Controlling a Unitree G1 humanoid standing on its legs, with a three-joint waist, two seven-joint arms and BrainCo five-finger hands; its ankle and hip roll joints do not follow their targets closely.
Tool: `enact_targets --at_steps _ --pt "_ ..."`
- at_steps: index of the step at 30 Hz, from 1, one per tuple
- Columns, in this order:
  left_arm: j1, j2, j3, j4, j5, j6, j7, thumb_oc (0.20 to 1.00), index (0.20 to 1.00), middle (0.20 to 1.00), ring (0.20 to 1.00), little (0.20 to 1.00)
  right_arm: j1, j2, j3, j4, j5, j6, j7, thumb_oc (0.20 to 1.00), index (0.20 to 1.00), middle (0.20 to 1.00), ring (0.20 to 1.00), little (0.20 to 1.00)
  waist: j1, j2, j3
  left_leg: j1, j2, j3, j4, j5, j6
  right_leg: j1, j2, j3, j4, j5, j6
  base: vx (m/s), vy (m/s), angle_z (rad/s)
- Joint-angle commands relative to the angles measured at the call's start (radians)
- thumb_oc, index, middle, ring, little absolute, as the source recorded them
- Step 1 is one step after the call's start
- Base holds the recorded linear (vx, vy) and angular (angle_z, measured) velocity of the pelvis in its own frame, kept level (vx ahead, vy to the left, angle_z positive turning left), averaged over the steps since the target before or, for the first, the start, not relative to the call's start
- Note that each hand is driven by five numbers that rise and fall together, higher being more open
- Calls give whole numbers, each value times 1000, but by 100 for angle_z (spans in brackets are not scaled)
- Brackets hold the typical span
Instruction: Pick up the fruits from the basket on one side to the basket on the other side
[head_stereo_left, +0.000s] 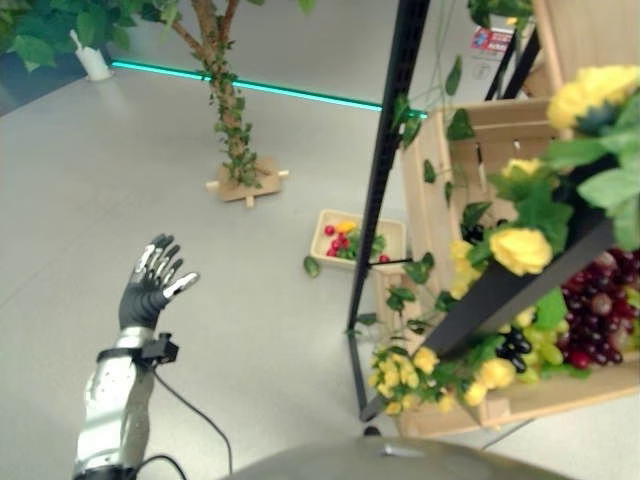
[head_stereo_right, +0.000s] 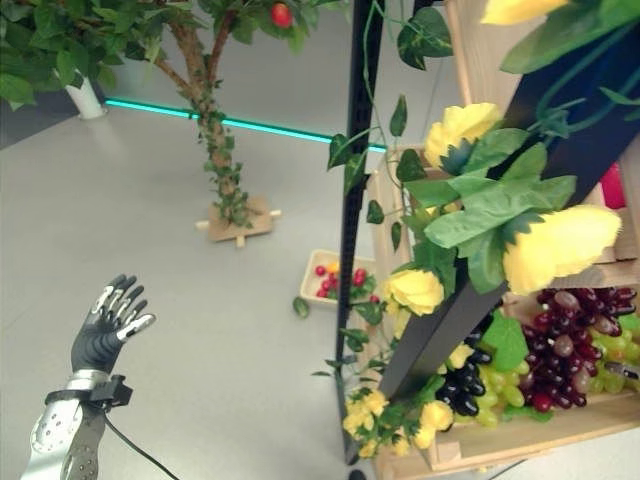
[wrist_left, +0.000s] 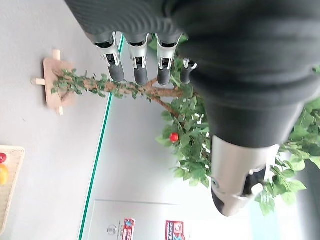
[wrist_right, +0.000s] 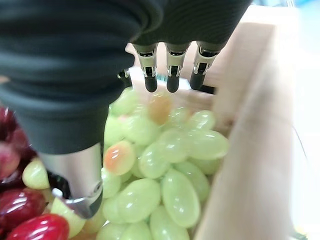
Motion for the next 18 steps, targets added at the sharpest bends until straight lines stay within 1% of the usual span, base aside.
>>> enact_targets --at_steps 1,2,3,4,11,16,18 --pt "-67 20 39 32 9 -63 16 1000 1000 1000 1000 1000 -46 4 -43 45 78 -34 -46 1000 1000 1000 1000 1000 -17 -20 -21 3 -23 38 48 -96 27 -11 -14 22 106 -116 73 -13 14 -10" --pt "-67 20 39 32 9 -63 16 1000 1000 1000 1000 1000 -46 5 -43 45 78 -34 -46 1000 1000 1000 1000 1000 -17 -20 -21 3 -23 39 48 -96 27 -11 -14 23 106 -116 73 -15 28 -14" --pt "-73 14 44 42 12 -66 23 1000 1000 1000 1000 1000 -50 54 -37 22 99 -46 -49 1000 1000 1000 1000 1000 -30 -15 -21 4 -23 51 48 -99 30 -18 -13 38 109 -114 73 -12 17 -16" --pt "-73 15 44 43 12 -66 23 1000 1000 1000 1000 1000 -50 55 -37 20 99 -45 -49 1000 1000 1000 1000 1000 -28 -16 -21 4 -23 52 49 -99 30 -18 -12 39 109 -114 73 -13 23 -20" --pt "-85 2 51 55 16 -83 40 1000 1000 1000 1000 1000 -81 185 -8 -16 198 -90 -53 1000 1000 1000 1000 1000 -56 -6 -9 0 -28 93 69 -112 40 -49 -6 87 130 -106 77 -18 30 -22" --pt "-89 1 59 74 20 -99 55 1000 1000 1000 1000 1000 -77 273 44 -18 212 -122 -60 1000 1000 1000 1000 1000 -75 0 0 -1 -32 123 80 -121 47 -72 -3 116 151 -103 81 -24 38 -23" --pt "-92 3 56 80 21 -101 58 1000 1000 1000 1000 1000 -78 287 61 -2 219 -128 -57 1000 1000 1000 1000 1000 -77 0 1 0 -33 128 80 -122 49 -74 -2 123 154 -103 82 -21 34 -21"
